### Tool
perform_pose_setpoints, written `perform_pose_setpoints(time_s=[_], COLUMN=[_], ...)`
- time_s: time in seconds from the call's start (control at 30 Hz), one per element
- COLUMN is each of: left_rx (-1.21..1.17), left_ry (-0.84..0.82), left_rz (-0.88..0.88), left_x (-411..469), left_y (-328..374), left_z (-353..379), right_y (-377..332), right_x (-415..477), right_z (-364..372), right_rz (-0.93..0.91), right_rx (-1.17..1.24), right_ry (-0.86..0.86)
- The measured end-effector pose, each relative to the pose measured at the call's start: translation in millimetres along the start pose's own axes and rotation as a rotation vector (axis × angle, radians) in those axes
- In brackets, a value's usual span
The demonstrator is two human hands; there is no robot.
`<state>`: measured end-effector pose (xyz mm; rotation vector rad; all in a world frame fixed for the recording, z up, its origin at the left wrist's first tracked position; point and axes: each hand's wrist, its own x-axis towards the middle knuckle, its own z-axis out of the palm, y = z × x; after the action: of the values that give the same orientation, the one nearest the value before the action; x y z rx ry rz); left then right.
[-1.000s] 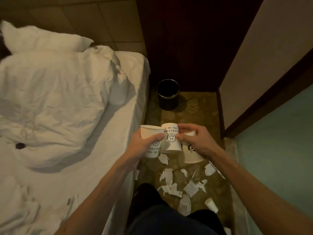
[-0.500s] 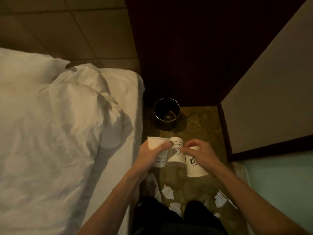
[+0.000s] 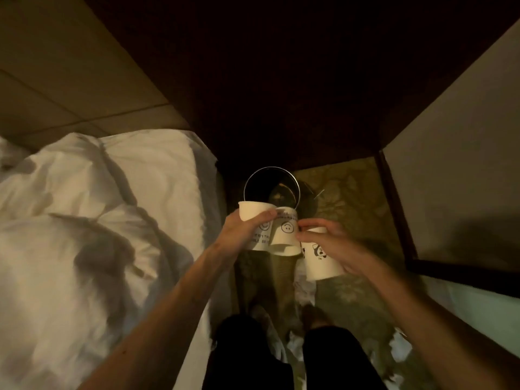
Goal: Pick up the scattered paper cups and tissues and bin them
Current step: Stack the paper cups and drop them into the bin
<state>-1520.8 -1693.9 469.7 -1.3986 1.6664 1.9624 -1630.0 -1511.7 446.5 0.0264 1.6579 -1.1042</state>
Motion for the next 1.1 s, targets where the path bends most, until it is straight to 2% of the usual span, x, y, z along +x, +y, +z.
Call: perform_pose_setpoints(time_s=[0.2,0.43,0.5,0.63,0.87,0.97,1.03,1.1], left_rx=[0.097,0.165,0.209,0.310,0.357,0.391,0.394,0.380], left_ry=[0.049,0.144,0.175,0.189,0.123,0.176,0.229,0.215], left_rz=[-0.039,-0.048,-0.027,-0.144,-0.237,-0.132,-0.041,0.014], left_x=[155,286,306,334,358,356,354,350], left_y=[-56,-113,-116,-114,-107,-103,-94,-83], left_z=[6,16,16,16,7,1,-2,-1], right_y=[47,102,105,105,85,72,66,64], right_x=[165,268,283,297,318,327,326,322], right_z=[4,14,16,16,17,25,28,27], right_rz=[0.095,0.204,0.203,0.228,0.225,0.188,0.195,0.191], right_rx=[0.051,0.216,0.232,0.232,0.203,0.260,0.309,0.257], right_ry=[0.083,0.168,0.205,0.312,0.397,0.396,0.346,0.279])
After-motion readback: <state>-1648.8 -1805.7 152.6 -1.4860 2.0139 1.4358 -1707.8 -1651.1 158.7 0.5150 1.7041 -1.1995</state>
